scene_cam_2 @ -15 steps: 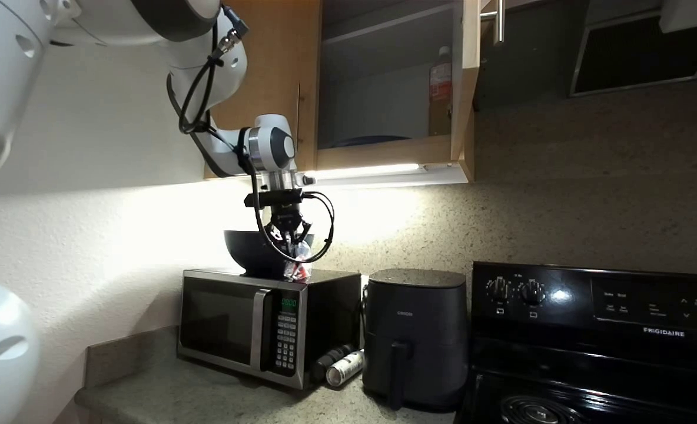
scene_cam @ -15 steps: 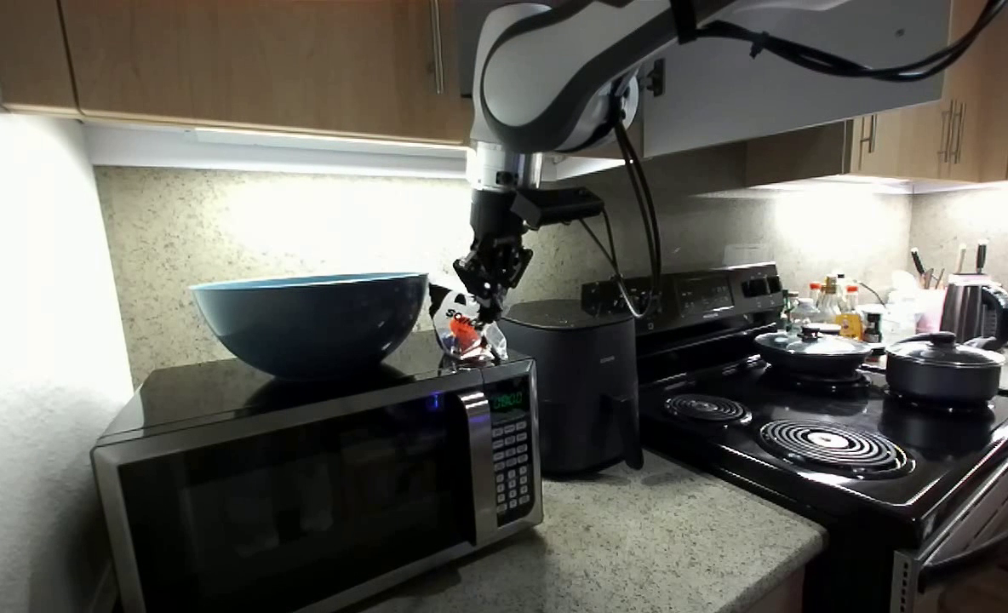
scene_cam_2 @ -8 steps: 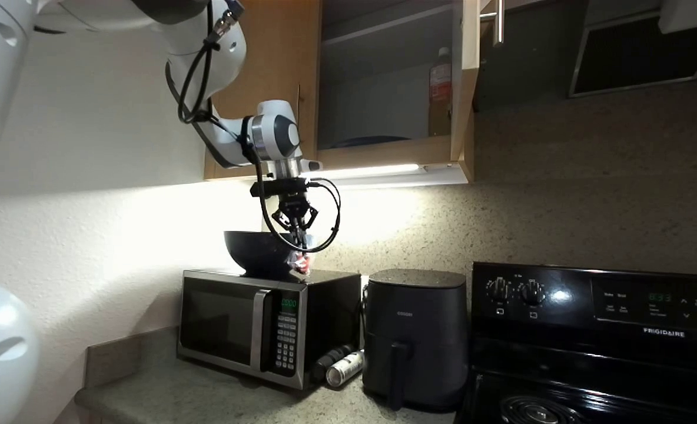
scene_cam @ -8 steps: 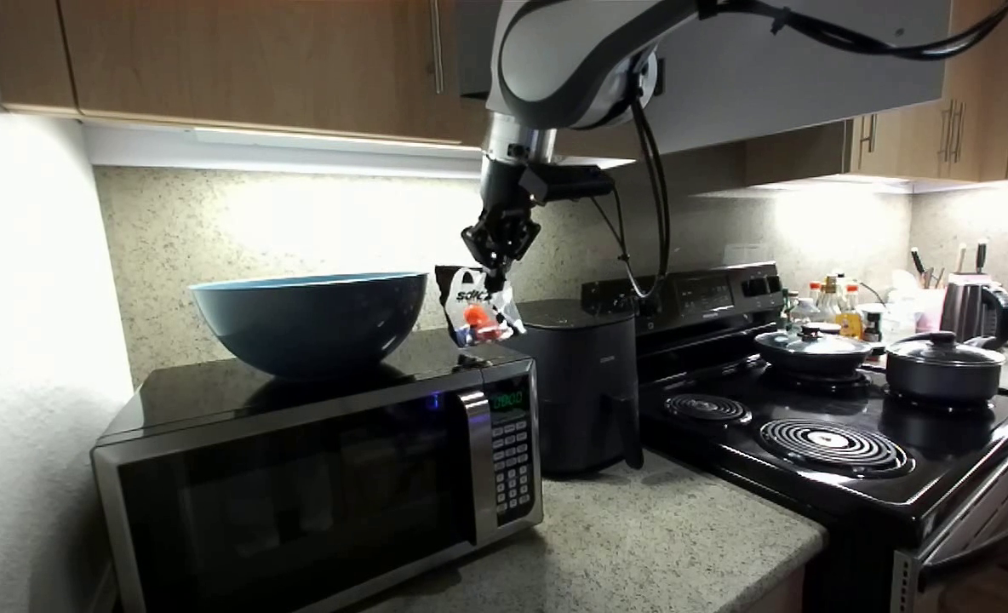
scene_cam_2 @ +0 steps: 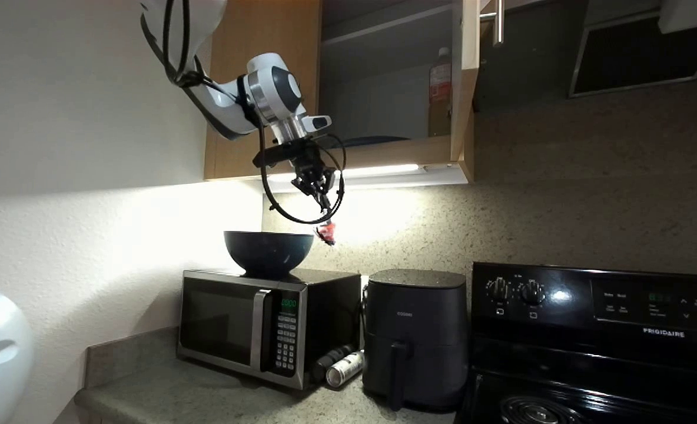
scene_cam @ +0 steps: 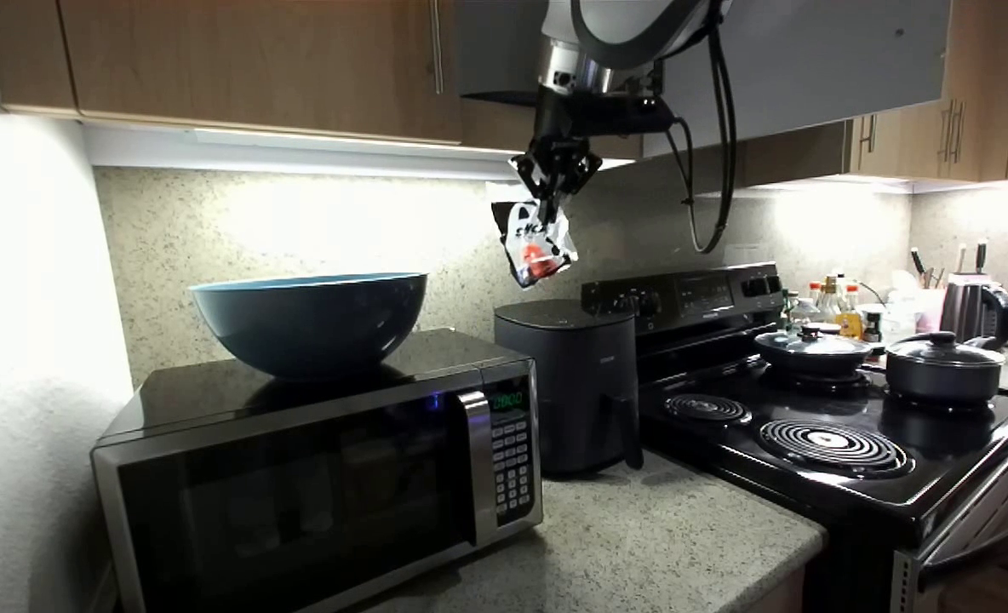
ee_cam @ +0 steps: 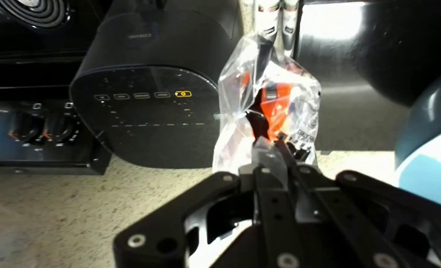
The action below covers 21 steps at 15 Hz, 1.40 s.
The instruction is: Pick up the plastic from the top of the microwave and put it inside the open cabinet
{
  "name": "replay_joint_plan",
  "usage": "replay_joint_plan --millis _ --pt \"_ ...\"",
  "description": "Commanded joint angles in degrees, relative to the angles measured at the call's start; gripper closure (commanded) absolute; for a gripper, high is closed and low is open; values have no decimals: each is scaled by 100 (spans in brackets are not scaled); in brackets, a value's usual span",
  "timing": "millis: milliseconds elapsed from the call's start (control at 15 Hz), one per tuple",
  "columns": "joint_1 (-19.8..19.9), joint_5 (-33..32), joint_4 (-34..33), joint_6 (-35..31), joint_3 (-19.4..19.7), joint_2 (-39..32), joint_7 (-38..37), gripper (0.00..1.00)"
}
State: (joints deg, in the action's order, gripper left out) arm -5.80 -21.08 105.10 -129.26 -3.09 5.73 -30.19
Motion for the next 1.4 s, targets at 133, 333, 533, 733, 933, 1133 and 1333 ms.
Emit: replay_joint_plan --millis 133,333,533,733,933,1133,1333 --pt "482 -629 62 94 -205 425 -1709 93" --pt "498 -504 7 127 -187 358 -1487 94" --pt "518 -522 0 164 -200 357 -1579 94" --pt "537 -687 -83 6 -223 349 -1657 93" --pt "564 -1064 -548 -359 -269 305 -1657 94" --pt "589 -1410 -1268 -660 -294 148 -1658 94" --pt "612 -1679 -1894 -798 -293 -54 -1761 94"
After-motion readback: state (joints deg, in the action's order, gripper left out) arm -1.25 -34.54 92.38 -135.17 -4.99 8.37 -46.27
